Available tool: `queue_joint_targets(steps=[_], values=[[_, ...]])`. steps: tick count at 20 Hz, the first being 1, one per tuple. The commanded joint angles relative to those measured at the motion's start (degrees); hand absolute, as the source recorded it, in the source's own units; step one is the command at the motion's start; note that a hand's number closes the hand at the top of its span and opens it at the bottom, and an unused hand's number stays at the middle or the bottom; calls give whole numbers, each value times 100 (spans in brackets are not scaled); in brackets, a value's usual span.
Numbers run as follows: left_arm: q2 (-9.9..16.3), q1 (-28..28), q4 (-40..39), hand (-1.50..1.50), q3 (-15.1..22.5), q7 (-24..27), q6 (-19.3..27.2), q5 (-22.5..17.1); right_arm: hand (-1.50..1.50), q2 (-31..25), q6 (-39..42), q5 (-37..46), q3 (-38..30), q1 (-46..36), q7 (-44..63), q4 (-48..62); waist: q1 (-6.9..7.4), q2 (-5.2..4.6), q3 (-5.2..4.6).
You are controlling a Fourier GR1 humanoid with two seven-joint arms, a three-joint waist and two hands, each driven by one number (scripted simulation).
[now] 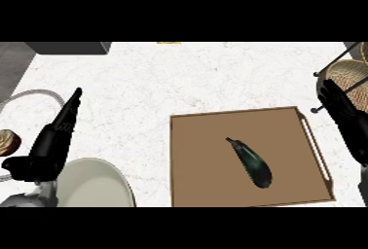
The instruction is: Pick the eggplant from the tray and place it in the tiered basket
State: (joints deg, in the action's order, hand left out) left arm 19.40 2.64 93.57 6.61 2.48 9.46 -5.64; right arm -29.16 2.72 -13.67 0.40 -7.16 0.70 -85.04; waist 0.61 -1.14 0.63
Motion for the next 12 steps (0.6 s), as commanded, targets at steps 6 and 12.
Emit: queue_joint_targets(steps=[6, 12], values=[[-539, -766, -1113, 0, 134, -315, 535, 361, 150, -119, -129, 466, 54, -1523, 473, 114, 55, 78, -75], [-825, -876, -1055, 0, 310, -548, 682, 339, -150, 696, -2708, 1070, -743, -492, 994, 326, -143, 127, -66]])
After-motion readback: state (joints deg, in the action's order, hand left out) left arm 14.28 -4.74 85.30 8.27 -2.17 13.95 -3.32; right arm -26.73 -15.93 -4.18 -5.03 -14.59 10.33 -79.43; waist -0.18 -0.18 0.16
